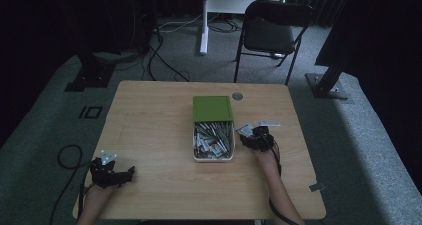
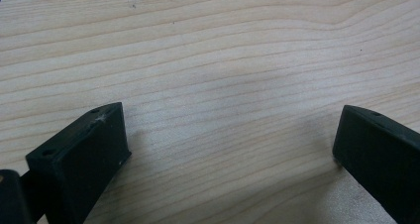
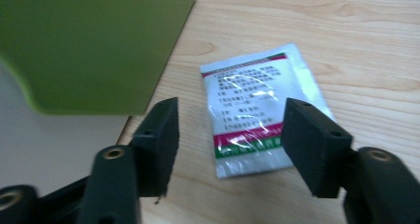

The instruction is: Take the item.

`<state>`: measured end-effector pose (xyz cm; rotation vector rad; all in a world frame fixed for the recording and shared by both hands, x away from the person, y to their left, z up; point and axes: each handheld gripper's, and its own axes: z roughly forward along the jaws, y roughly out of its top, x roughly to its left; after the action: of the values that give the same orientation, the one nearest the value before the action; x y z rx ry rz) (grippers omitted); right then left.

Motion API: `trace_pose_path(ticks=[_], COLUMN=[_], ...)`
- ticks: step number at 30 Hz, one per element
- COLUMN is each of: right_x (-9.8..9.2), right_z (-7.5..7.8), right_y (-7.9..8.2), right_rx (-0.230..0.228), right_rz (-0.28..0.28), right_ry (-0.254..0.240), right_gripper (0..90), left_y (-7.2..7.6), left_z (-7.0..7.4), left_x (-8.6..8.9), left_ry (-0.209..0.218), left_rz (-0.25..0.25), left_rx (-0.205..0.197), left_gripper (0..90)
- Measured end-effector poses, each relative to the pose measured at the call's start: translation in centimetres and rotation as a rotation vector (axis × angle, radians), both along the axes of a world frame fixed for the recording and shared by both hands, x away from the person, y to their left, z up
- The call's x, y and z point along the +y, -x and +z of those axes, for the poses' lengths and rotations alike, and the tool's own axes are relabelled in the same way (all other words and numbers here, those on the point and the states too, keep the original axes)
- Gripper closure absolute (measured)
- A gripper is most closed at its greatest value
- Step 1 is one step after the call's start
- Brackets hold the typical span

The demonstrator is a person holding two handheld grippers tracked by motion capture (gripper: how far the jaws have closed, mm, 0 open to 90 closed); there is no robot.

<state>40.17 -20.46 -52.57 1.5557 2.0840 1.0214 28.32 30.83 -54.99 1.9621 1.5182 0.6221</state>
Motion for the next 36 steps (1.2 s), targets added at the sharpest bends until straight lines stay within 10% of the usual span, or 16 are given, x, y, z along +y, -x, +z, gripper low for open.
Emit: trace_pose_path(ticks=[20,36], right_x=[-5.1,-8.2], right_z=[-0.2,-0.9], right_y=[3.3,6.4], right_rx=[0.004,-0.011], right_rz=[-0.115,-0.183], right_ry=[-0.006,0.023], right_gripper=[14.1,12.5], left_y=[0.0,0.0], left_z=[0.0,0.0], left_x=[0.0,0.0], left_ry=[0.0,0.0], left_rz=[0.0,0.0], left_rx=[0.0,0.001], left_gripper=[1.3,1.3])
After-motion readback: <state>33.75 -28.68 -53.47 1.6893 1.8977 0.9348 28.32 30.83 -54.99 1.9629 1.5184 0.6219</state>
